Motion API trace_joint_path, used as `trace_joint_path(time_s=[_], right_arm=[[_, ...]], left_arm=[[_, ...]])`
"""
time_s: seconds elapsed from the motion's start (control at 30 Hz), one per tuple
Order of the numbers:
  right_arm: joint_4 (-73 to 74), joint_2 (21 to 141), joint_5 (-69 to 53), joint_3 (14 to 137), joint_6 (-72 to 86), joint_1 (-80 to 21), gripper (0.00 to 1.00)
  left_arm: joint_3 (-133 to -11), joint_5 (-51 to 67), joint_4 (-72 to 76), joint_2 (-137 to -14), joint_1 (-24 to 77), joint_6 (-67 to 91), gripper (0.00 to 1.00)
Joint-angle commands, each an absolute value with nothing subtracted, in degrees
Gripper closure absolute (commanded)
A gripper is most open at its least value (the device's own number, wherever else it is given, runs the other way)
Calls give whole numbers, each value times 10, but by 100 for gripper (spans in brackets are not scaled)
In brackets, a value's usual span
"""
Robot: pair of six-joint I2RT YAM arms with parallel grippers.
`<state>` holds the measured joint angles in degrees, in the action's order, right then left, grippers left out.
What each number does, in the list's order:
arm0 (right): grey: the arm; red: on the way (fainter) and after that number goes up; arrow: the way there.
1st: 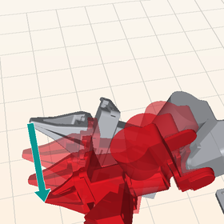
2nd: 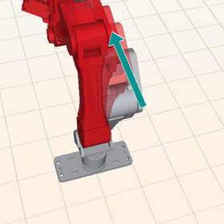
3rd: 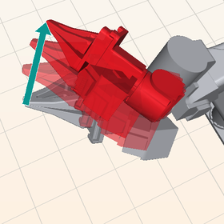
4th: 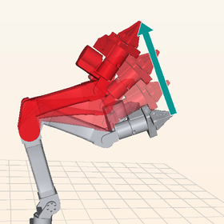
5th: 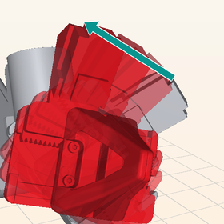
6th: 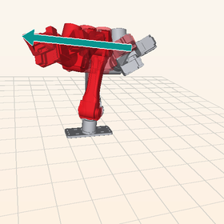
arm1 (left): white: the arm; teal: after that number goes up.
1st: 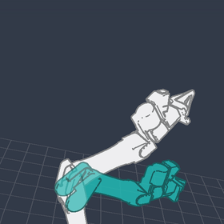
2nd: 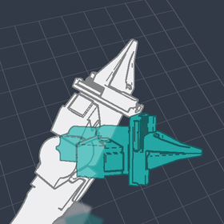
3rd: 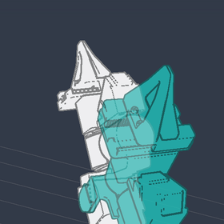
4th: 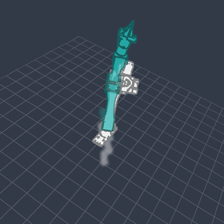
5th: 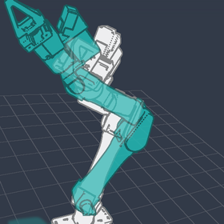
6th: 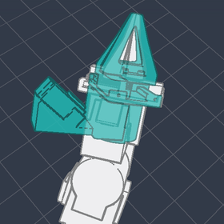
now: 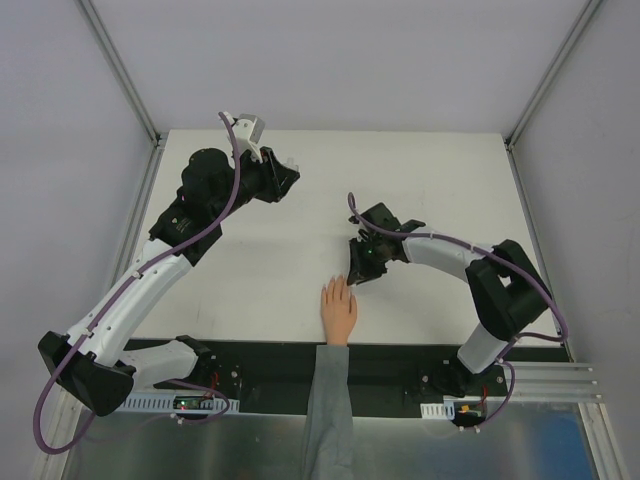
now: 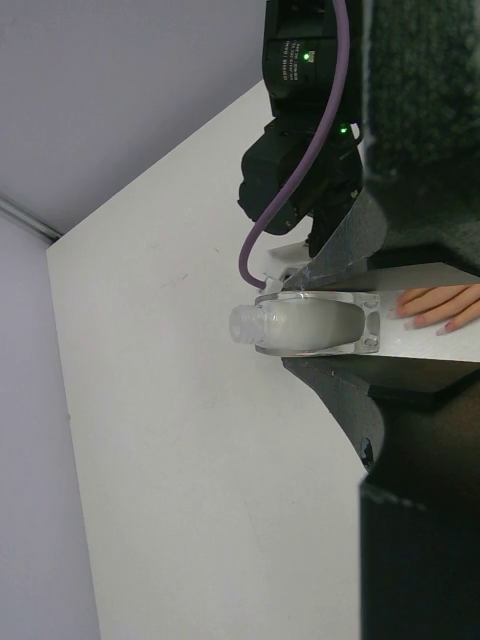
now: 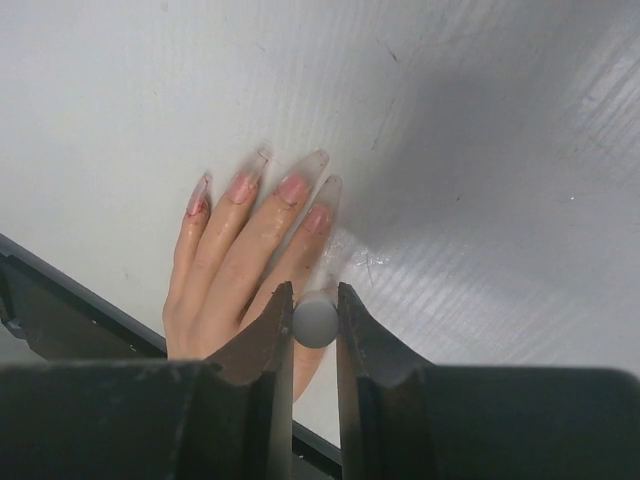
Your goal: Paint the nails
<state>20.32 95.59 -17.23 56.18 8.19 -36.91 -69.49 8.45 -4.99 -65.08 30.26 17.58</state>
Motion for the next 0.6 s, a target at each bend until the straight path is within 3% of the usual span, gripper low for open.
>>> trace_joint_path(time_s=[0.0,0.57], right_arm=[[213,965,-176,590,82,-366,100],[213,942,-168,566,91,-374,100]], left_arm=[[-710,76,-23,-638,295,178,100],[-713,87,-23,-647,296,175,100]])
